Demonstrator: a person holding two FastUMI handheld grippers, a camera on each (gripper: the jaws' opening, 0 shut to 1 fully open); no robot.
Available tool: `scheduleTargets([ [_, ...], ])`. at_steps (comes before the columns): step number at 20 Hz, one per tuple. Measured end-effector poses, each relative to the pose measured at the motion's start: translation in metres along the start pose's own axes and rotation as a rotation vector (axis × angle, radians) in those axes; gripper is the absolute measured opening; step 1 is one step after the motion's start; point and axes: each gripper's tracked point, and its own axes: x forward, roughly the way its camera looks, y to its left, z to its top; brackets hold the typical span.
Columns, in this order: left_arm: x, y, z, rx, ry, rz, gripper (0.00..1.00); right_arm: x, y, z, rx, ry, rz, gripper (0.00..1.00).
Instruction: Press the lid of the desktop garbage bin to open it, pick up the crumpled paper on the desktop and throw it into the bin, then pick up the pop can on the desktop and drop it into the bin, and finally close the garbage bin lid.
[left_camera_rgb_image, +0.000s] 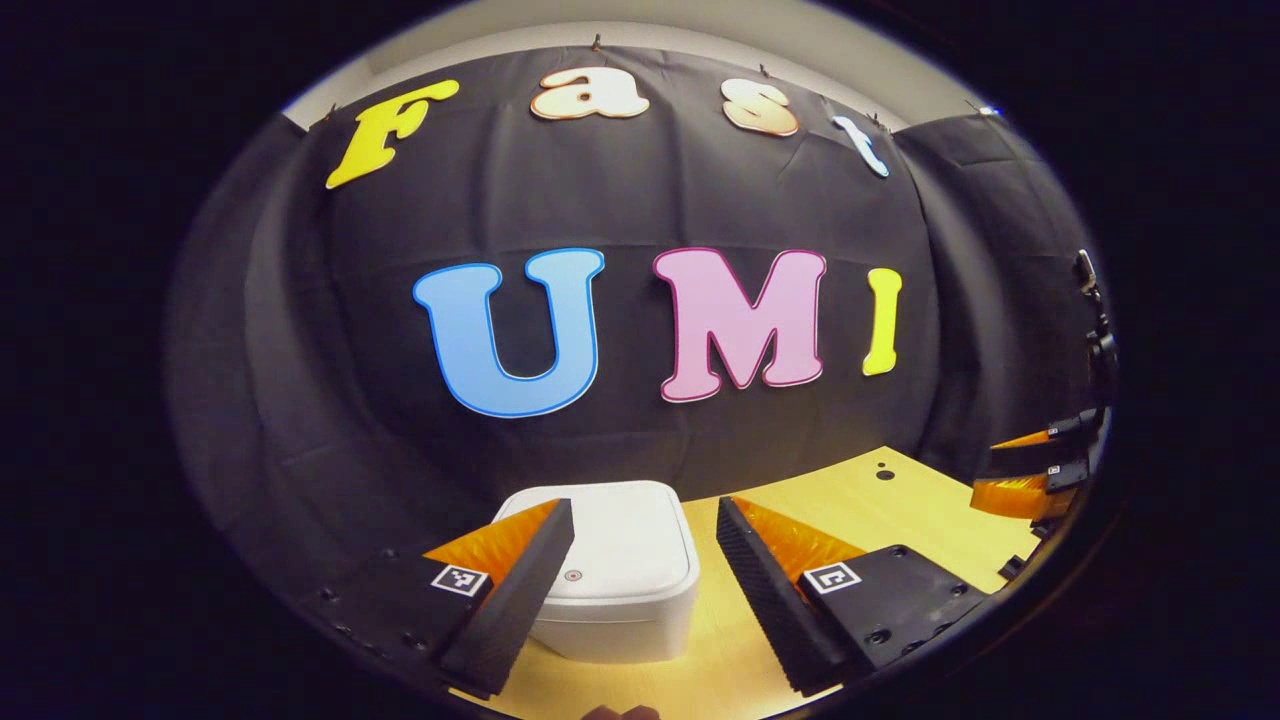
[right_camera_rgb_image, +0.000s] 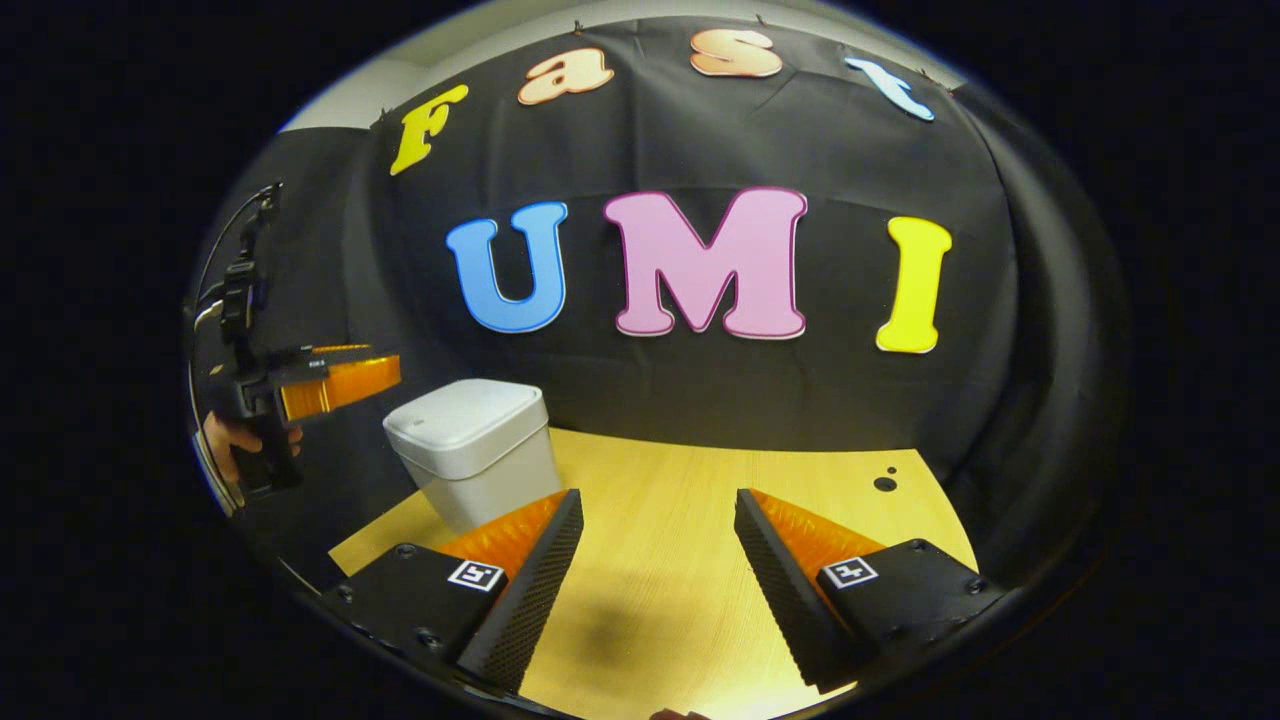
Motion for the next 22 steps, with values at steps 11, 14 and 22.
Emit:
scheduleTargets([
  [11,-0.061,-0.084,-0.006,-0.156,-0.054,-0.079,0.99,-0.094,-0.001,0.046,-0.059,-0.177,-0.108,0.99],
  [14,-0.077,-0.083,0.004,-0.176,-0.068,0.014,1.00,-0.110,-0.019,0.056,-0.067,-0.228,-0.084,0.98],
  [22,-0.124,-0.124,0.000,-0.149,-0.058,0.150,0.98,-0.144,-0.058,0.062,-0.076,-0.303,-0.073,0.98],
])
